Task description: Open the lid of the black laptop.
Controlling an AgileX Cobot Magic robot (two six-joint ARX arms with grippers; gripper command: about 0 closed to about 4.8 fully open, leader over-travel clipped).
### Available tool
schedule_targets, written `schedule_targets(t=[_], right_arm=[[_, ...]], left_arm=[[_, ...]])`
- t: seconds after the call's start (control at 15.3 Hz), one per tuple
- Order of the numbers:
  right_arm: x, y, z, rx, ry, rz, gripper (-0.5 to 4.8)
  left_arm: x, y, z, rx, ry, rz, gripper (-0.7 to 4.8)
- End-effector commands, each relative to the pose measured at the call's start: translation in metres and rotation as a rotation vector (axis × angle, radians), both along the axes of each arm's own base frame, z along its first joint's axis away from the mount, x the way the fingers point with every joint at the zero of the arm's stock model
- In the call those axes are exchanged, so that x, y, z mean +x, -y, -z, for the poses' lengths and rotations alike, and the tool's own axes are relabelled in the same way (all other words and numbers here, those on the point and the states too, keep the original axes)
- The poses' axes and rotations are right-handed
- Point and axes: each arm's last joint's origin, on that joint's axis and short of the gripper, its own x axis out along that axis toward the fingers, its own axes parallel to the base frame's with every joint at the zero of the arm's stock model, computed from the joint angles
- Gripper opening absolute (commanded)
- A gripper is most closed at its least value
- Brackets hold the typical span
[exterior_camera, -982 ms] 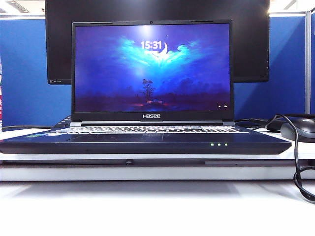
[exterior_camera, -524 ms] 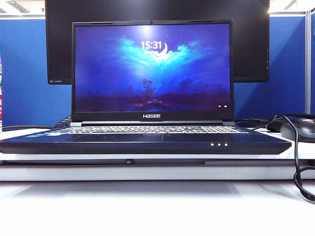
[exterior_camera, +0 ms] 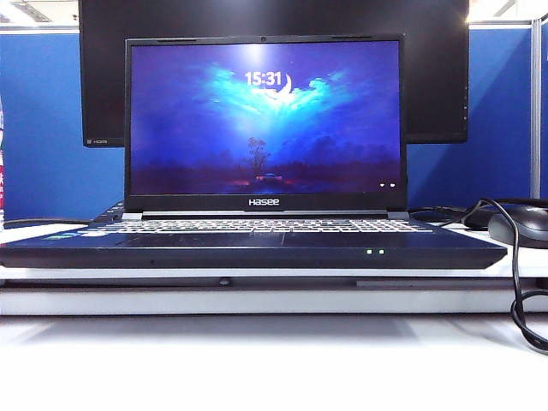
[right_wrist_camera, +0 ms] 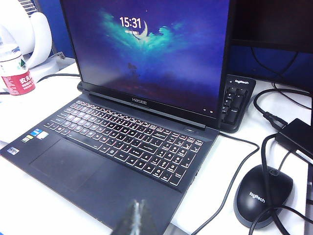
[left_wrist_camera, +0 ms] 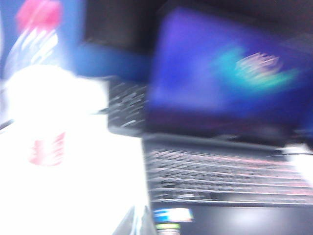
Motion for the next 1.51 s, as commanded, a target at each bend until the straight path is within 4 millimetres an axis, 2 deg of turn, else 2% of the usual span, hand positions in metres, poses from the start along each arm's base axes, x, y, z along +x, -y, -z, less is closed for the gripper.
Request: schedule_targets(t=[0.07, 0.26, 0.72, 1.05, 1.51], right_arm=[[-0.001, 0.000, -0.002, 0.007, 0.016, 0.000, -0.05], [-0.001, 0.000, -0.002, 0.007, 0.016, 0.000, -0.05], [-0.001, 0.000, -0.002, 0.007, 0.016, 0.000, -0.05], [-0.001, 0.000, -0.002, 0.007, 0.016, 0.000, -0.05], [-0.001, 0.000, -0.002, 0.007, 0.016, 0.000, -0.05]], left_arm=[[0.022, -0.001, 0.020, 0.043, 0.131, -0.039, 0.19], [0.038, 0.000, 0.046, 0.050, 0.212, -0.060, 0.19], [0.050, -0.003, 0.080, 0.060, 0.209, -0.157, 0.19], [0.050, -0.003, 0.081, 0.131, 0.212, -0.181, 0.21], [0.050, -0.006, 0.081, 0.133, 0.203, -0.205, 0.21]])
